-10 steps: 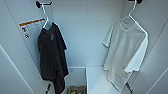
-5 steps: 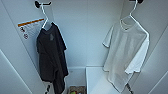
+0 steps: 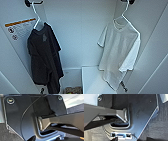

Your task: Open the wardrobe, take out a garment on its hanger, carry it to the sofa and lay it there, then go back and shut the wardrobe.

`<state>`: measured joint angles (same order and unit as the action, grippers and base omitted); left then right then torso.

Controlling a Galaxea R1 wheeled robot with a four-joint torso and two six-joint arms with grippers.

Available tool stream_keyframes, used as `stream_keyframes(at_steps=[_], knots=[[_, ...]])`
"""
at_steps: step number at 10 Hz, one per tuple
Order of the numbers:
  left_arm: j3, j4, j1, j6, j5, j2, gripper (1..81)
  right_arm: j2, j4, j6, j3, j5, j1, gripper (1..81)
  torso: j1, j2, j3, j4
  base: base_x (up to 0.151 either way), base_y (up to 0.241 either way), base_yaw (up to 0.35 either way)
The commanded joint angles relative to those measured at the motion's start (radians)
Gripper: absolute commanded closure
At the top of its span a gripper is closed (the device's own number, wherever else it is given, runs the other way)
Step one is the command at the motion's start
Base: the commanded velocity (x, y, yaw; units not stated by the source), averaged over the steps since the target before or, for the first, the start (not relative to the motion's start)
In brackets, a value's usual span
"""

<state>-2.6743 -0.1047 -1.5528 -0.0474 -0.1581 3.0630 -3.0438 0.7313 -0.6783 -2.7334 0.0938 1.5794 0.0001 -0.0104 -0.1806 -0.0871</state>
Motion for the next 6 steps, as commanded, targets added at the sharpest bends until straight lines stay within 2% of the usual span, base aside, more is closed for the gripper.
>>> stream_keyframes(at_steps=[1,2,3,4,5,6], knots=[[0.004,-0.010,0.019,-0.002,0.054,0.005,1.0,0.001,0.011,0.002,0.005,-0.042,-0.015,1.0,0.000,0.000,0.000,-0.092,0.000,0.000,0.000],[0.004,-0.010,0.021,-0.002,0.054,0.004,1.0,0.001,0.014,0.002,0.006,-0.042,-0.015,1.0,0.000,0.000,0.000,-0.126,0.000,0.000,0.000],[0.005,-0.010,0.022,-0.002,0.052,0.002,1.0,0.001,0.014,0.002,0.006,-0.042,-0.015,1.0,0.000,0.000,0.000,-0.065,0.000,0.000,0.000],[0.010,-0.012,0.023,0.000,0.052,-0.009,1.0,0.001,0.014,0.002,0.005,-0.042,-0.012,1.0,0.000,0.000,0.039,-0.094,0.000,0.000,0.000],[0.011,-0.012,0.026,-0.002,0.049,-0.013,1.0,0.001,0.016,0.002,0.005,-0.042,-0.012,1.0,0.000,0.000,0.100,-0.115,0.000,0.000,0.000],[0.011,-0.013,0.029,-0.002,0.049,-0.018,1.0,0.001,0.014,0.002,0.003,-0.042,-0.012,1.0,0.000,0.000,0.105,-0.122,0.000,0.000,0.000]])
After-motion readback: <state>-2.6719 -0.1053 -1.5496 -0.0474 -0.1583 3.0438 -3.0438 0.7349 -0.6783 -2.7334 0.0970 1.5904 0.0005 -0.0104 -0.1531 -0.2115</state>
